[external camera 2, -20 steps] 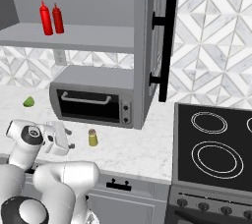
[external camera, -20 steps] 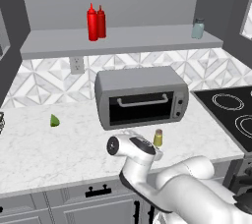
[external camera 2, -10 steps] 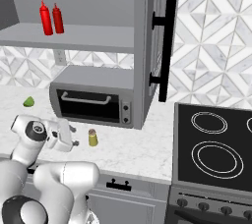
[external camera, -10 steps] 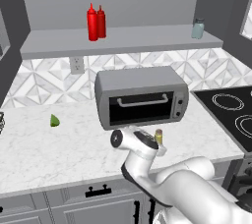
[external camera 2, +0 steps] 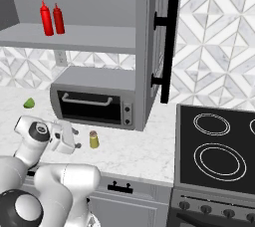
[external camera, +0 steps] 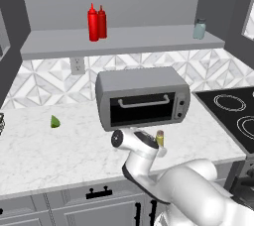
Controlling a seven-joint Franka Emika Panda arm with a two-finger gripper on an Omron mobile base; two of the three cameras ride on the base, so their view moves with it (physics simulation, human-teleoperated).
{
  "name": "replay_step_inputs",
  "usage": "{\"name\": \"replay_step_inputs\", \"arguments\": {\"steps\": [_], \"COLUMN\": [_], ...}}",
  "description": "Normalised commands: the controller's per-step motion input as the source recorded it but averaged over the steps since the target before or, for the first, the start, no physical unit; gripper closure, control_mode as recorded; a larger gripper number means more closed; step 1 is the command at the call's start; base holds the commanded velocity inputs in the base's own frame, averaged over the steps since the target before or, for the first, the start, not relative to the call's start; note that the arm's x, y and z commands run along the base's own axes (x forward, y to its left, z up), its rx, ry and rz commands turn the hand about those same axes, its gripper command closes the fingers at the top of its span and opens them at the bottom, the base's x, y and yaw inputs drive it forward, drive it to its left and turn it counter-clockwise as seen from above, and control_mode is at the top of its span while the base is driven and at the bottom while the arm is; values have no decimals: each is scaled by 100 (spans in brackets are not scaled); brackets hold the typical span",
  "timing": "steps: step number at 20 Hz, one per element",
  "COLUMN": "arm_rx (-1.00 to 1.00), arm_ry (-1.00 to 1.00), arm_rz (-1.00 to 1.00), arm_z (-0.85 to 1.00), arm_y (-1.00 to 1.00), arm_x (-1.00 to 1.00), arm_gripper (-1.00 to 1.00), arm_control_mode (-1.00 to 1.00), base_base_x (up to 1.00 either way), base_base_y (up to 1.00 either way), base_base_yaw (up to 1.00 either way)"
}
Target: Put the shaker and condiment bottle from the counter next to their counterparts in the cabinet.
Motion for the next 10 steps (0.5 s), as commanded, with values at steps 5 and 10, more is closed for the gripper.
{"name": "replay_step_inputs", "arguments": {"steps": [5, 10], "arm_rx": [0, 0], "arm_ry": [0, 0], "arm_rz": [0, 0], "arm_z": [0, 0], "arm_y": [-25, -21], "arm_x": [8, 0], "arm_gripper": [-100, -100], "arm_control_mode": [-100, -100], "base_base_x": [0, 0], "base_base_y": [0, 0], "base_base_yaw": [0, 0]}}
